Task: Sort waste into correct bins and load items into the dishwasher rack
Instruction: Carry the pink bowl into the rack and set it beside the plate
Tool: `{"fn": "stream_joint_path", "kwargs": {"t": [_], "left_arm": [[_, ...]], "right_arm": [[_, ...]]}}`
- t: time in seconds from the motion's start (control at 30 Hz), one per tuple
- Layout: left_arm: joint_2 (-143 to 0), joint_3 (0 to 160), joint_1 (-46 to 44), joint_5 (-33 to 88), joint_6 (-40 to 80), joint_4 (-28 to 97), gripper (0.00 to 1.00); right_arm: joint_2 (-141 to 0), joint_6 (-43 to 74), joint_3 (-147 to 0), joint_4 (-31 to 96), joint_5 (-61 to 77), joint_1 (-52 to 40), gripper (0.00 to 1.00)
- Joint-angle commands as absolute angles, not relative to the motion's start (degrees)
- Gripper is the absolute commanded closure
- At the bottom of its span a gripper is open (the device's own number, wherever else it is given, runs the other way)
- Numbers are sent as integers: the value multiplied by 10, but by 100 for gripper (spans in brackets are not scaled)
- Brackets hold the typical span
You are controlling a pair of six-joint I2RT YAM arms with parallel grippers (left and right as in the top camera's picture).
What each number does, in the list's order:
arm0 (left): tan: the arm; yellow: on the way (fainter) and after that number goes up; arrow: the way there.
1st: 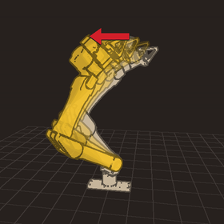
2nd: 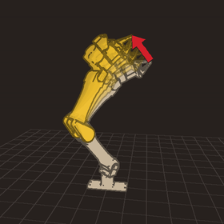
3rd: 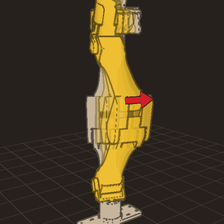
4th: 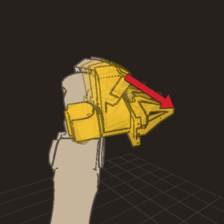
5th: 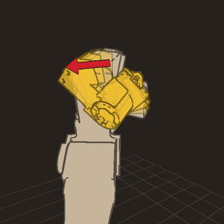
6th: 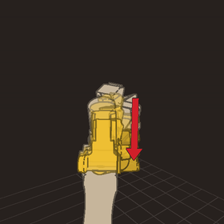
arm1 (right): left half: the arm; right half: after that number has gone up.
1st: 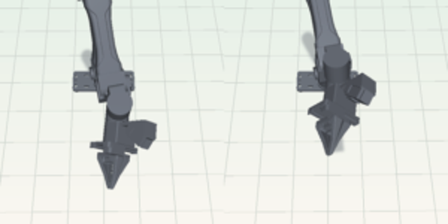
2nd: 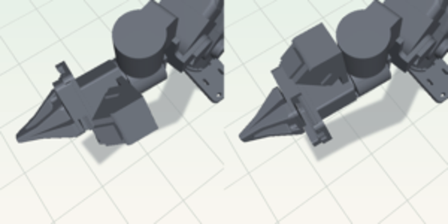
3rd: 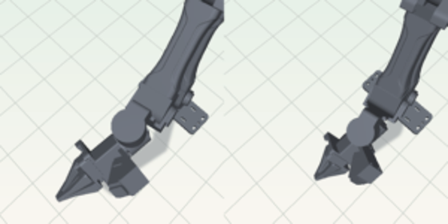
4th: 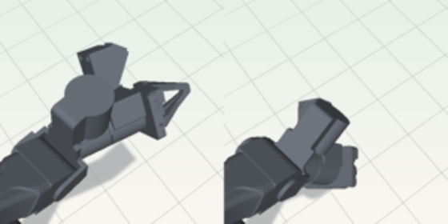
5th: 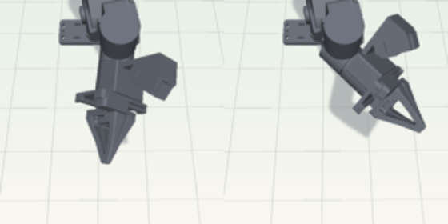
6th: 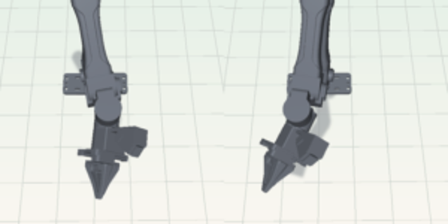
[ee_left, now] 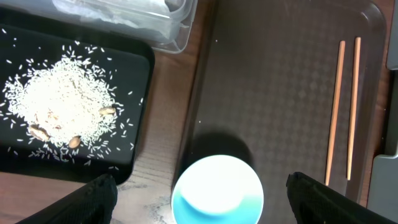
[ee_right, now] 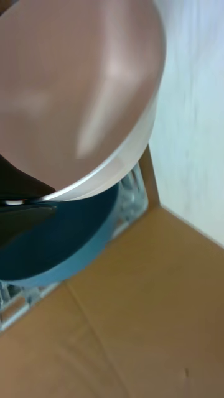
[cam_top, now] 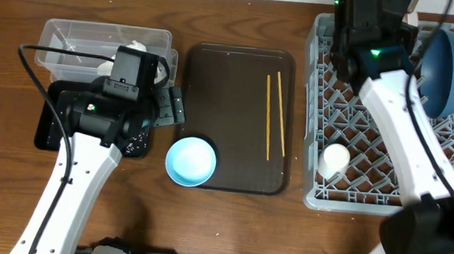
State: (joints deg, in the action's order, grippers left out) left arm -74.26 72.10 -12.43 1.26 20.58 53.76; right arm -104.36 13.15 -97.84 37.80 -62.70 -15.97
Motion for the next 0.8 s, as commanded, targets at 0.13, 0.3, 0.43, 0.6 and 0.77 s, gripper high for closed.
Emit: {"fn": "stream_joint_path", "kwargs": {"t": [0.13, 0.3, 0.43, 0.6, 0.77], "left_arm": [[-746, 730, -122, 8, 200, 540, 10], [-746, 730, -122, 8, 200, 540, 10], [-746, 730, -122, 8, 200, 540, 10], [-746, 730, -122, 8, 200, 540, 10], [-746, 730, -122, 8, 200, 540, 10]], "right_arm": [[-1126, 51, -977, 284, -768, -149, 99], [-1165, 42, -977, 241, -764, -141, 99], [-1187, 42, -977, 234, -755, -137, 99], [-1211, 40, -977, 236, -731, -137, 99], [-1227, 37, -977, 237, -731, -135, 99]]}}
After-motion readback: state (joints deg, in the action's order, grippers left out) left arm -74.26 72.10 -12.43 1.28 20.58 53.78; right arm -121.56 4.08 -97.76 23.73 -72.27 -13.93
